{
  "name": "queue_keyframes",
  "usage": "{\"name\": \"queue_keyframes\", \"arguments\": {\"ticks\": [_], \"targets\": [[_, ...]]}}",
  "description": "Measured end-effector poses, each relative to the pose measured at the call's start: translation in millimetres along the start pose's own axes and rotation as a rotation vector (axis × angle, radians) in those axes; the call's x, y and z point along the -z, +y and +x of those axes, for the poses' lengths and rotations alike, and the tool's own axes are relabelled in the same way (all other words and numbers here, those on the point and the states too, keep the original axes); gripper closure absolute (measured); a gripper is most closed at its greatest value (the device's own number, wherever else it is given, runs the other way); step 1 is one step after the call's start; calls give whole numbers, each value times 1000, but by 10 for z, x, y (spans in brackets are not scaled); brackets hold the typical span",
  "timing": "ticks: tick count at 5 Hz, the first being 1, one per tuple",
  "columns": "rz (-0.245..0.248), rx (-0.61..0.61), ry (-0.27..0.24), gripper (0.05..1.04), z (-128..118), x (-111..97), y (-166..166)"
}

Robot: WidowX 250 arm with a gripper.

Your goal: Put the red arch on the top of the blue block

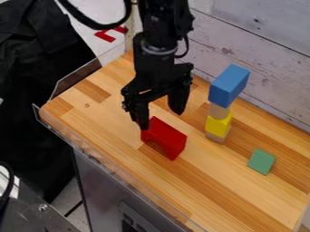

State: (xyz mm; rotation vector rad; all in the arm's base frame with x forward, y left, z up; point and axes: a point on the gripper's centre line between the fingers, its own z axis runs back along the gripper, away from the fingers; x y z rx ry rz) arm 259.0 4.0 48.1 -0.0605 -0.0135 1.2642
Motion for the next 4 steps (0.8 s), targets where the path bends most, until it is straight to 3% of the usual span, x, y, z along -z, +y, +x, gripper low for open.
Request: {"name": "queue_keyframes", "arguments": {"ticks": [4], "targets": [[64,-80,41,85,10,184,-27]]}}
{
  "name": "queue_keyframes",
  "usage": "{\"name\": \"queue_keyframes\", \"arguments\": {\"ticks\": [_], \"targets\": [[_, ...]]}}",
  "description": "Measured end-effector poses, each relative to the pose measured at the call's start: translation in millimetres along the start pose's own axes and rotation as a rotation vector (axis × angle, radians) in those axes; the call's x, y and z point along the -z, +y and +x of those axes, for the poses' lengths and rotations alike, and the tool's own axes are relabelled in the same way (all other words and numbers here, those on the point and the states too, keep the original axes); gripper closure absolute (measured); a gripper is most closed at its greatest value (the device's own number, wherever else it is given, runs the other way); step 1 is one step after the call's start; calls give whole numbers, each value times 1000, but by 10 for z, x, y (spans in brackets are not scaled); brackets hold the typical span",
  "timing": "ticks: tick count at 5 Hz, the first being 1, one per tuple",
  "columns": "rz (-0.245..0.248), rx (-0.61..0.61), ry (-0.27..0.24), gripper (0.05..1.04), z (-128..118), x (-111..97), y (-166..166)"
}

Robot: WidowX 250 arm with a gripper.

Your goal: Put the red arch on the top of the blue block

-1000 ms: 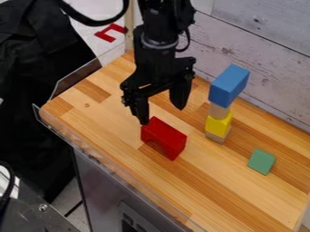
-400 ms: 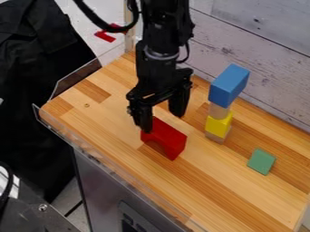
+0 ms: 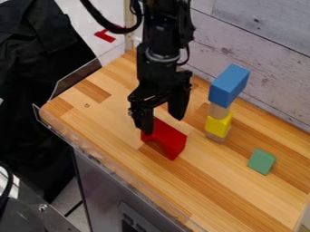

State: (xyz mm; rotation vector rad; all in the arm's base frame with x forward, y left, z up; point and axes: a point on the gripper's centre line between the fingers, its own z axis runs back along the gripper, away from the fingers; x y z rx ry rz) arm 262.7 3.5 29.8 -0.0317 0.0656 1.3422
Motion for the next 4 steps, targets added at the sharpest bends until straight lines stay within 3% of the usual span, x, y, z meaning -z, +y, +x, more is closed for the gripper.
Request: {"name": "queue_keyframes", "arguments": {"ticks": [3,4], "targets": [[28,-25,29,106,-51,106,9],[40,-21,41,223,-72,184,6]]}}
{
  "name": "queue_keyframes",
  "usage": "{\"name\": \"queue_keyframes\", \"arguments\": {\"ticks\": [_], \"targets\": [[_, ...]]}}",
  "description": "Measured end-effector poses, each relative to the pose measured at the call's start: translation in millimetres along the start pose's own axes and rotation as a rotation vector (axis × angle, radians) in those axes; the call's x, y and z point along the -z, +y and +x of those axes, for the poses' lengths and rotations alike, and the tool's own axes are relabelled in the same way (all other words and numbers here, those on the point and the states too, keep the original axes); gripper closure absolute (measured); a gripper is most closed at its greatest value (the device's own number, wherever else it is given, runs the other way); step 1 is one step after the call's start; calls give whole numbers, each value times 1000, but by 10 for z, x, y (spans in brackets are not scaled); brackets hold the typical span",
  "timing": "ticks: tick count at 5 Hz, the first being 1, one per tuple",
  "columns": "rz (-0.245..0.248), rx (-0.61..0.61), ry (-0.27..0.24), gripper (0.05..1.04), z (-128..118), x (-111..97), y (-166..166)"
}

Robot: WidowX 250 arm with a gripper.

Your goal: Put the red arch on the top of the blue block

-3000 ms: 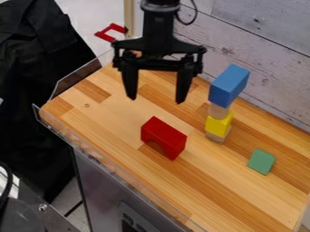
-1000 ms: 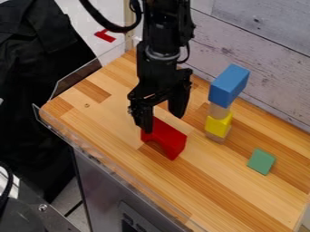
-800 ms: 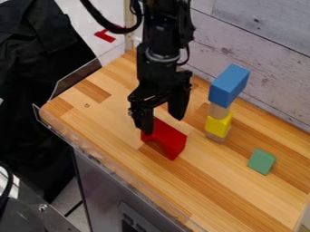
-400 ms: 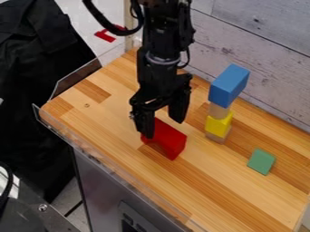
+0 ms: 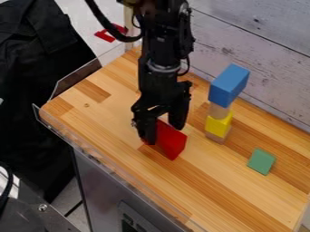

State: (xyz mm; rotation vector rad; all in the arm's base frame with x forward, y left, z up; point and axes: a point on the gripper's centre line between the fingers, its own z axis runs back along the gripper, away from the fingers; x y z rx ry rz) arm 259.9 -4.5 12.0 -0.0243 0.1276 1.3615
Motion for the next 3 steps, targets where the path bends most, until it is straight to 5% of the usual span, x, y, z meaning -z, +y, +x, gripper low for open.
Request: {"name": "queue_keyframes", "arguments": {"ticks": [1,3], "targets": [[5,7,1,501,-6,7,8],[-8,101,-20,528,-15,-185,85]]}}
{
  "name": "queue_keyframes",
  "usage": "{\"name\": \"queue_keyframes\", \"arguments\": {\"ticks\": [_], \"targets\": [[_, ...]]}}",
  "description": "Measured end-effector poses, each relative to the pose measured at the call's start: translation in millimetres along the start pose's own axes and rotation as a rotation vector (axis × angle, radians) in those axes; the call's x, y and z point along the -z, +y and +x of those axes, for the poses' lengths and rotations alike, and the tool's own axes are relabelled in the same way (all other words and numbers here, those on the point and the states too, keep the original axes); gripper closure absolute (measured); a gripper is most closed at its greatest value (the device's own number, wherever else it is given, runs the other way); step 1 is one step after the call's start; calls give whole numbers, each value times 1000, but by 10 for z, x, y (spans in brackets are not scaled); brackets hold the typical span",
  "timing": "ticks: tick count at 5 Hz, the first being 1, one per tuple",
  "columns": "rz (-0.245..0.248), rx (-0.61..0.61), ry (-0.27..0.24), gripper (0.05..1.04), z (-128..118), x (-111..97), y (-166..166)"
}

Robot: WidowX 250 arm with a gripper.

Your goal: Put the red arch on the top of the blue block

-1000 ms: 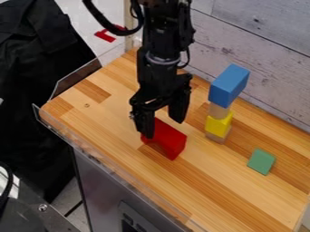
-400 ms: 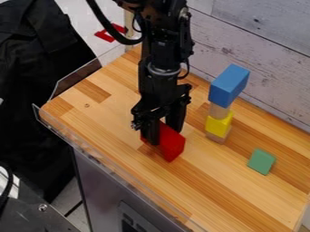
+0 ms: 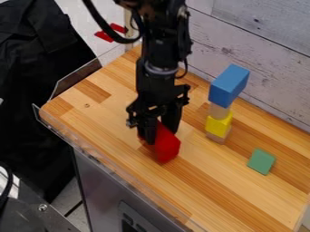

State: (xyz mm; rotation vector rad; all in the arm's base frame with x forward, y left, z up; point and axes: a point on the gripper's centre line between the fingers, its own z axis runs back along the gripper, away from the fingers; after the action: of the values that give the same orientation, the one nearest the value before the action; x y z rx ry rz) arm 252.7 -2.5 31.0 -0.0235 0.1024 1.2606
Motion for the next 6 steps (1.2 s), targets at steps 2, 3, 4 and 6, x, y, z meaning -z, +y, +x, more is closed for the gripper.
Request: {"name": "queue_keyframes", "arguments": {"ticks": [2,3,4,6], "targets": [[-62,523,-22,528,-29,-948,-23],[-62,764,22,528,-60,-1368,-77],[17,973,29,528,-8,-1546,-202],[88,1123,3,528,-124,-1639,-424]]}}
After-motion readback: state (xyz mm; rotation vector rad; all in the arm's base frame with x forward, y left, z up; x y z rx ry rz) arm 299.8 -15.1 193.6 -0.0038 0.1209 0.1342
